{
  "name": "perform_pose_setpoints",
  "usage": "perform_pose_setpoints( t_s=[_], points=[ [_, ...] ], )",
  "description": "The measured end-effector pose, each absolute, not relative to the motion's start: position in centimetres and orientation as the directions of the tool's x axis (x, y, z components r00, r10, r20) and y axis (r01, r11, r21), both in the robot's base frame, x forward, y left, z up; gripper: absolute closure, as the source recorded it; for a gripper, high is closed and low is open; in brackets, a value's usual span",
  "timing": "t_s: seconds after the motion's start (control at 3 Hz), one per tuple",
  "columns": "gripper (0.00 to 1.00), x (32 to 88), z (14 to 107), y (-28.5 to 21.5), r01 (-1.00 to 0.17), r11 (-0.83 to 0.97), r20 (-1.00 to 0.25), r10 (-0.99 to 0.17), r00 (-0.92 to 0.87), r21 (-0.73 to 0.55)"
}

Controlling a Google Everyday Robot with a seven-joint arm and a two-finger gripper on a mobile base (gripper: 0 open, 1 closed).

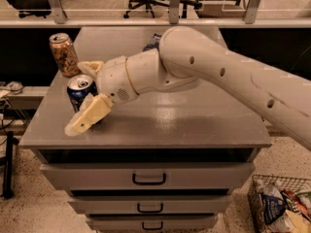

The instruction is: Knock pepsi can over

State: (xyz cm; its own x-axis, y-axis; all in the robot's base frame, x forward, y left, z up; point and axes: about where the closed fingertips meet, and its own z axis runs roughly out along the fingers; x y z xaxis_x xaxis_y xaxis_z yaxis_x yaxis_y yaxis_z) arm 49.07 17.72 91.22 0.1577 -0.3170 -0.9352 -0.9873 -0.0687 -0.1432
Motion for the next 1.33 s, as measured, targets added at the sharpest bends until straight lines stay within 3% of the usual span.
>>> perform_pose_setpoints(
  t_s=[0.33, 0.67, 1.0, 1.33],
  points=[
    [0.0, 49.5, 89.0, 18.7, -0.989, -0.062, -0.941, -0.305, 0.146, -0.134],
    [0.15, 49.9, 88.0, 18.8, -0.99, -0.043, -0.946, -0.294, 0.138, -0.131],
    [0.38, 50.1, 87.7, 18.8, -0.992, -0.023, -0.952, -0.279, 0.129, -0.127],
    [0.7, 50.7, 88.3, 18.2, -0.99, 0.004, -0.95, -0.281, 0.134, -0.141]
  ],
)
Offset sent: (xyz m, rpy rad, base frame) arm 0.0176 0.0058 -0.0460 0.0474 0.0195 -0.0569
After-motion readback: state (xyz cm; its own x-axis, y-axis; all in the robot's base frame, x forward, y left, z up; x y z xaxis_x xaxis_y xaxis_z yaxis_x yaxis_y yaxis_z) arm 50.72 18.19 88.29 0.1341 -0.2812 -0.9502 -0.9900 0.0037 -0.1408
